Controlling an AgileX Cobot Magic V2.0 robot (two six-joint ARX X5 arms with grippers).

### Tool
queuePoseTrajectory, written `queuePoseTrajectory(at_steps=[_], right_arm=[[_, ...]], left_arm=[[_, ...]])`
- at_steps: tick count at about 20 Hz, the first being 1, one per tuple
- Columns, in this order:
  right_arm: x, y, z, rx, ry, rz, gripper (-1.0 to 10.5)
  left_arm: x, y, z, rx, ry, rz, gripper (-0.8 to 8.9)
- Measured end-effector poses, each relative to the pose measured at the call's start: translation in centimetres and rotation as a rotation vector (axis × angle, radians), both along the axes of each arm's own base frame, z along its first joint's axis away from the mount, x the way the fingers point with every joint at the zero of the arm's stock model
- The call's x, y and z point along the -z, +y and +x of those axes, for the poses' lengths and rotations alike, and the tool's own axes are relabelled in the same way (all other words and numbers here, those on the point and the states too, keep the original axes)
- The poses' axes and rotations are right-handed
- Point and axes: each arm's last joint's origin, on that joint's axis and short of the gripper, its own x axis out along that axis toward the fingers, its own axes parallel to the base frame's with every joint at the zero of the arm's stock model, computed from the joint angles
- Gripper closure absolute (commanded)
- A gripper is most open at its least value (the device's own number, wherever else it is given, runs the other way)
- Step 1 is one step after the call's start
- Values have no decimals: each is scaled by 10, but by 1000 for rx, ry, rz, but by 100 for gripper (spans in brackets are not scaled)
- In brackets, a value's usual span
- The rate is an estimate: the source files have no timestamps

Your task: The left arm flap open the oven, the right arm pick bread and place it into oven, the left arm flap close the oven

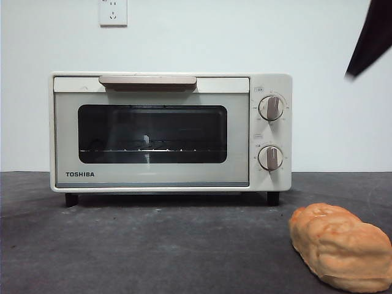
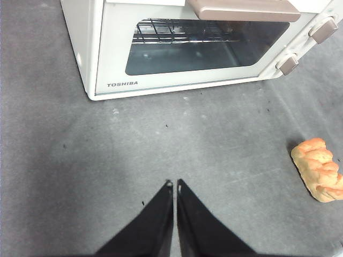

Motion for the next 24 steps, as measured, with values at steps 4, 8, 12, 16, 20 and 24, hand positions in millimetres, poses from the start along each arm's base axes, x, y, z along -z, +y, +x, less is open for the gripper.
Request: queuePoseTrajectory(at_steps=[4, 8, 12, 16, 20, 24], right_arm=[[34, 22, -1, 16, 21, -37, 501], [56, 44, -1, 30, 31, -98, 474], [71, 65, 8, 60, 5, -165, 474], [88, 77, 19, 95, -2, -217, 474], [99, 80, 23, 112, 15, -265, 496], [107, 82, 25, 109, 37, -288, 655]], left_arm=[[0, 0, 0, 0, 0, 0, 797], [0, 0, 0, 0, 0, 0, 797], [0, 0, 0, 3, 0, 0, 797], [0, -1, 0, 10, 0, 0, 797], [0, -1, 0, 13, 0, 0, 797], [0, -2, 0, 16, 0, 0, 797]])
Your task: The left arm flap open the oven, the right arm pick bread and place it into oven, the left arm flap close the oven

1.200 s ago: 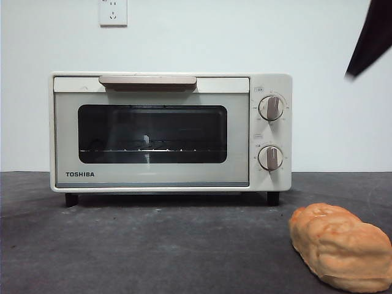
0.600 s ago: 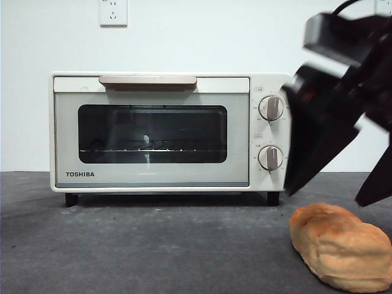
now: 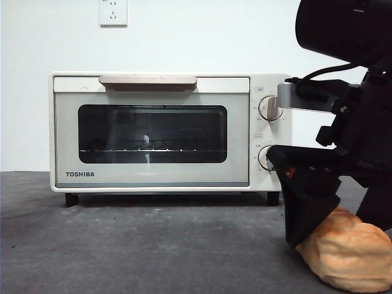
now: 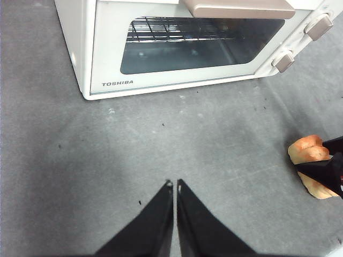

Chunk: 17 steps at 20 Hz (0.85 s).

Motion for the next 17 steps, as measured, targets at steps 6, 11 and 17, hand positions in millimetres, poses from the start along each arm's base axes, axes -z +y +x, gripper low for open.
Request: queuePoseTrajectory(at_steps=[6, 11, 17], right_arm=[[-2, 1, 0, -13, 4, 23, 731], [-24, -4, -5, -20, -76, 101, 731], [-78, -11, -13, -54, -184, 178, 731]], left_arm=[[-1, 0, 0, 0, -7, -1, 797], [-2, -2, 2, 21, -32, -4, 797], [-13, -20, 25, 88, -112, -83, 796]])
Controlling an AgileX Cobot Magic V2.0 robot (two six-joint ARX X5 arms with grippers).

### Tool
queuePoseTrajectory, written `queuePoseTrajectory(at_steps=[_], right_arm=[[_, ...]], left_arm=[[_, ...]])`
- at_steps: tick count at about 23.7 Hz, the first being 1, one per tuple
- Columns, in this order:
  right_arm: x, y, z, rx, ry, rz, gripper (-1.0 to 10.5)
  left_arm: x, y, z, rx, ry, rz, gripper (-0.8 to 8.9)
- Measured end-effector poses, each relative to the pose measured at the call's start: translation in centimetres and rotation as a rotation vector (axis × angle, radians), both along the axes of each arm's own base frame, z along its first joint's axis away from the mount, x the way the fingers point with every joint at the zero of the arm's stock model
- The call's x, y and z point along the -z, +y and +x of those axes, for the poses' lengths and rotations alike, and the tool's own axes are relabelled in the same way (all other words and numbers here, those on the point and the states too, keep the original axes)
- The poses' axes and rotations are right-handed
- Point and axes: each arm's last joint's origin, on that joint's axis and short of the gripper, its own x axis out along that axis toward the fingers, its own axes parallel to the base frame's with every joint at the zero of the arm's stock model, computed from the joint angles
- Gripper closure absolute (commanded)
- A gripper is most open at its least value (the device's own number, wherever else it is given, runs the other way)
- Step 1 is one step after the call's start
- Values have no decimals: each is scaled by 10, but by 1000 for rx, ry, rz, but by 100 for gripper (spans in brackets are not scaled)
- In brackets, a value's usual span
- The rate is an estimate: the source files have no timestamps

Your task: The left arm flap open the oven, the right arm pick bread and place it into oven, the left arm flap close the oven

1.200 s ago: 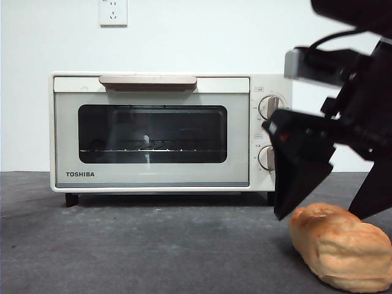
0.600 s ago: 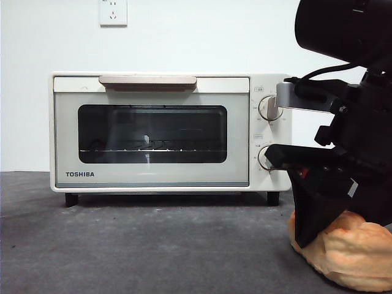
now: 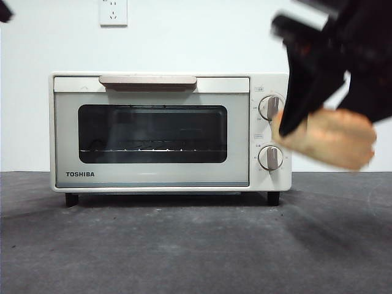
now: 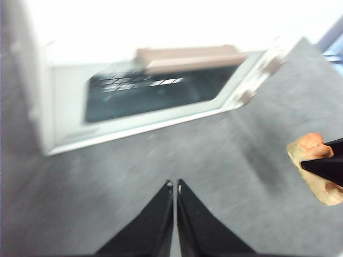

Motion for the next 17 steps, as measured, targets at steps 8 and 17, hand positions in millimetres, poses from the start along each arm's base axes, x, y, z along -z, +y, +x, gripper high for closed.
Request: queuePoseTrajectory(at_steps=[8, 17], right_arm=[[-45, -5, -5, -40, -81, 15, 731], [-64, -11, -11, -59, -132, 30, 731]], left_arm=[[-22, -38, 54, 35, -81, 4, 797], [-15, -67, 108, 23, -56, 61, 797]])
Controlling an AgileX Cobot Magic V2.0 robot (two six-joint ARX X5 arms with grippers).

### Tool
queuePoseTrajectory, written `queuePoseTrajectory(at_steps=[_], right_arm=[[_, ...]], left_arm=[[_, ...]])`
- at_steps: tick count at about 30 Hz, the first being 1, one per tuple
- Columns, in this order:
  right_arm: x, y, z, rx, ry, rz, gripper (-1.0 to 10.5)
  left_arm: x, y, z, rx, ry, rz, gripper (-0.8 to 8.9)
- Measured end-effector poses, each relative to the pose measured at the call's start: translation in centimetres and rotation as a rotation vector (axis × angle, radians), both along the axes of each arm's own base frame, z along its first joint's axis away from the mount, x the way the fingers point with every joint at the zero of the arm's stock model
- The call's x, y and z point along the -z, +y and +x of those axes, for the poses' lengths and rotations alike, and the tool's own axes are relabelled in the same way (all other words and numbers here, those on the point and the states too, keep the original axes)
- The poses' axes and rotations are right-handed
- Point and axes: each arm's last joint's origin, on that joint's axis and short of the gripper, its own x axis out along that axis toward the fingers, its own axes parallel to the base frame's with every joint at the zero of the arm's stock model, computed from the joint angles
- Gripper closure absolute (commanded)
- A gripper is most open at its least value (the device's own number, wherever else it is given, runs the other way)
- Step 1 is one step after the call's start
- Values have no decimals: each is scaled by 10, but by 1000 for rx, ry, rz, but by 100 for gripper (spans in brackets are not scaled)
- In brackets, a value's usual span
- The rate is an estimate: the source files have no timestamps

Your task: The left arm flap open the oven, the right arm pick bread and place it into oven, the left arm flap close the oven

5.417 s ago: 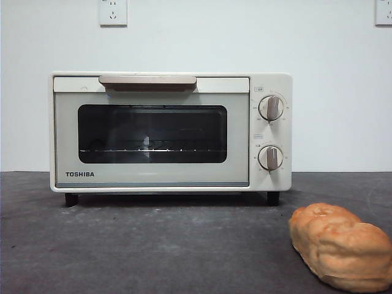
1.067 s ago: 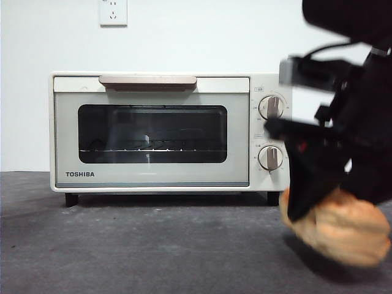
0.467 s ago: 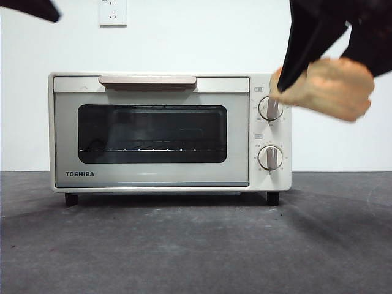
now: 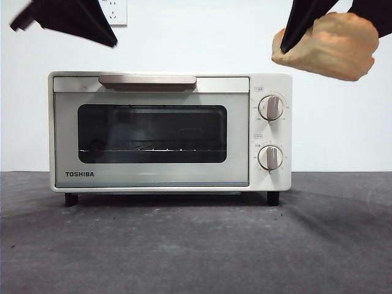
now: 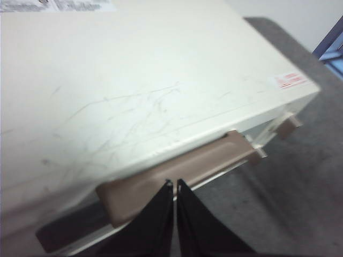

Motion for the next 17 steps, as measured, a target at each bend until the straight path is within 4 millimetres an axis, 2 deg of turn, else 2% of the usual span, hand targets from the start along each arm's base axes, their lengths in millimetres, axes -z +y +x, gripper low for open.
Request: queuePoseTrajectory(at_steps=[5, 17], right_arm=[[-2, -3, -2, 0, -10, 4, 731], [-3, -3, -3, 1, -12, 3, 730]], left_arm=[[3, -11, 17, 14, 0, 27, 797], [19, -24, 32, 29, 12, 77, 797]])
